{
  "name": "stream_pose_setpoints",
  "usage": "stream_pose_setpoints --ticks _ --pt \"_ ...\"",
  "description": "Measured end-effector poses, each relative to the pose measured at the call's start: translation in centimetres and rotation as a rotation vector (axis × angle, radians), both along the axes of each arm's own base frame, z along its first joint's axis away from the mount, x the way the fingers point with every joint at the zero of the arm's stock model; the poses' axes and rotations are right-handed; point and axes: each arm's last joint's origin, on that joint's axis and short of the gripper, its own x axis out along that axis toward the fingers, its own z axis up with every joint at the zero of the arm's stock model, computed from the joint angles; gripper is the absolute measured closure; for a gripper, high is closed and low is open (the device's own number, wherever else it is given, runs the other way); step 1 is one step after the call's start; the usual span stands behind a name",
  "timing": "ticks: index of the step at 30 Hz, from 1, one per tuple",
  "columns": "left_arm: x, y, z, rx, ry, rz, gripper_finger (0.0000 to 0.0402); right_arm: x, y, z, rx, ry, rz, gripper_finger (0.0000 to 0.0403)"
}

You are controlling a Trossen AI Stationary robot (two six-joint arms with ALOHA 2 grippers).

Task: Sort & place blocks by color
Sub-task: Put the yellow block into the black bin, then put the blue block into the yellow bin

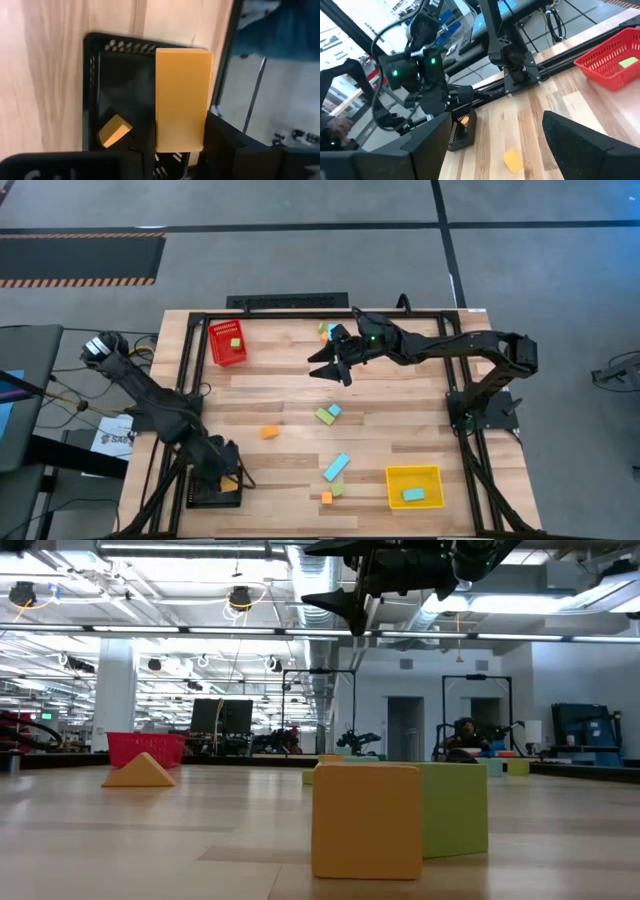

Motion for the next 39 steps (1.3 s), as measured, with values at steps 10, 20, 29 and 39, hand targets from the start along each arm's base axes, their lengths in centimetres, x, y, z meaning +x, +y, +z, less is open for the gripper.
stream_pose_setpoints --ticks 10,20,29,39 --pt "0.9 -1.3 -3.4 0.048 0.198 -0.035 0.0299 -0.1 -0.1 -0.2 0.015 0.016 0.055 0.0073" --pt "1.9 -0.4 -3.2 -0.053 0.271 -0.005 0.0158 -0.2 -0.1 -0.3 0.026 0.028 0.079 0.0074" --pt "3.7 5.4 0.8 -0.112 -0.018 0.151 0.01 -0.3 -0.2 -0.3 0.042 0.037 0.091 0.0076" --pt "8.2 13.1 2.0 0.397 -0.559 0.297 0.0116 -5.1 -0.2 -0.7 0.028 0.443 -0.021 0.0076"
